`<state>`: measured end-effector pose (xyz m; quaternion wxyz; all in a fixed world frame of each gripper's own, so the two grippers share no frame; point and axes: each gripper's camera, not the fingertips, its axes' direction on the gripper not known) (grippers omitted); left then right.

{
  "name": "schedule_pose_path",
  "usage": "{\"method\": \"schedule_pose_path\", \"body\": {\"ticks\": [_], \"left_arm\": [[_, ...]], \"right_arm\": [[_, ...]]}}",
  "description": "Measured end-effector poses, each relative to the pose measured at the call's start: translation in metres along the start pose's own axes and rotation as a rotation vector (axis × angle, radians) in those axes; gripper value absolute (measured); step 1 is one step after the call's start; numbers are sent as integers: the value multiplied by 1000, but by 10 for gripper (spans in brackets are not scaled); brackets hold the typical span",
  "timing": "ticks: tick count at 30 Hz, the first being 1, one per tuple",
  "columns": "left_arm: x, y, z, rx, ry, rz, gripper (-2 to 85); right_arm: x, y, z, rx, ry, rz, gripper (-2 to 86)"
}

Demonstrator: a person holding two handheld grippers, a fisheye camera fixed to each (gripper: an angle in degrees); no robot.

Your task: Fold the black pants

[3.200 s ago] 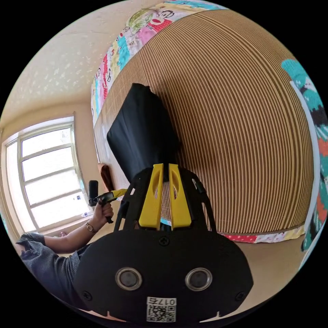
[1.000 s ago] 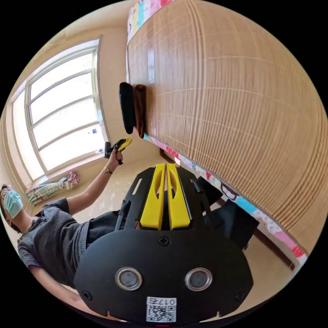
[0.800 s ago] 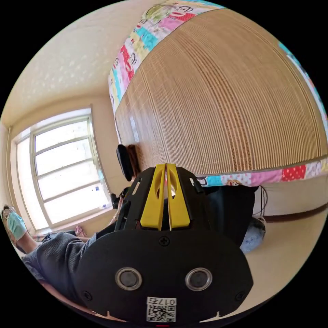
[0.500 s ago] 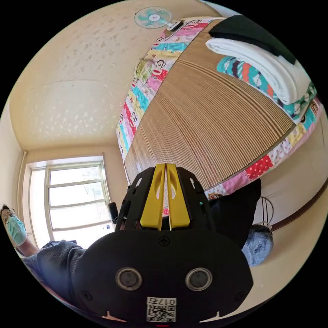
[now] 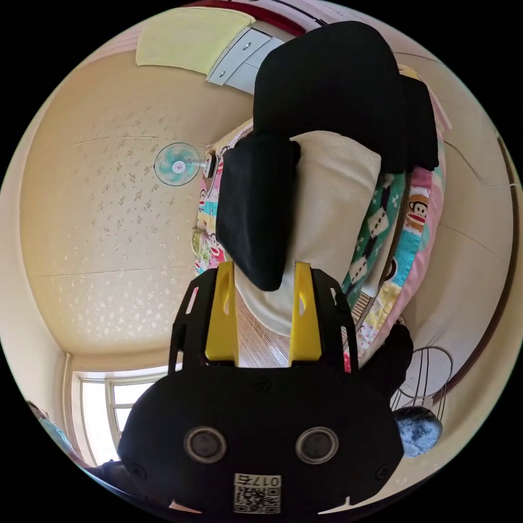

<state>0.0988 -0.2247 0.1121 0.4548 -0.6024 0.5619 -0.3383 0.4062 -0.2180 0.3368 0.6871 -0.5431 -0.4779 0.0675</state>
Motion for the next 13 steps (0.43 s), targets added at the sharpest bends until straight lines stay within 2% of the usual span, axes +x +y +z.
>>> {"method": "schedule_pose_path", "body": {"ticks": [2, 5, 6, 9, 13], "left_arm": [[10, 10, 25, 15, -5, -19, 47], [24, 26, 46, 82, -49, -31, 46], [26, 30, 49, 98, -59, -37, 46], [36, 54, 63, 203, -84, -79, 44], [54, 79, 81, 318, -137, -68, 46]], "right_arm": [[9, 3, 3, -16, 18, 23, 109], [-1, 18, -11, 18, -140, -30, 47], [-23, 23, -25, 50, -215, -132, 40], [-108, 33, -54, 81, -245, -452, 32], [-242, 70, -65, -9, -303, -917, 29]]}}
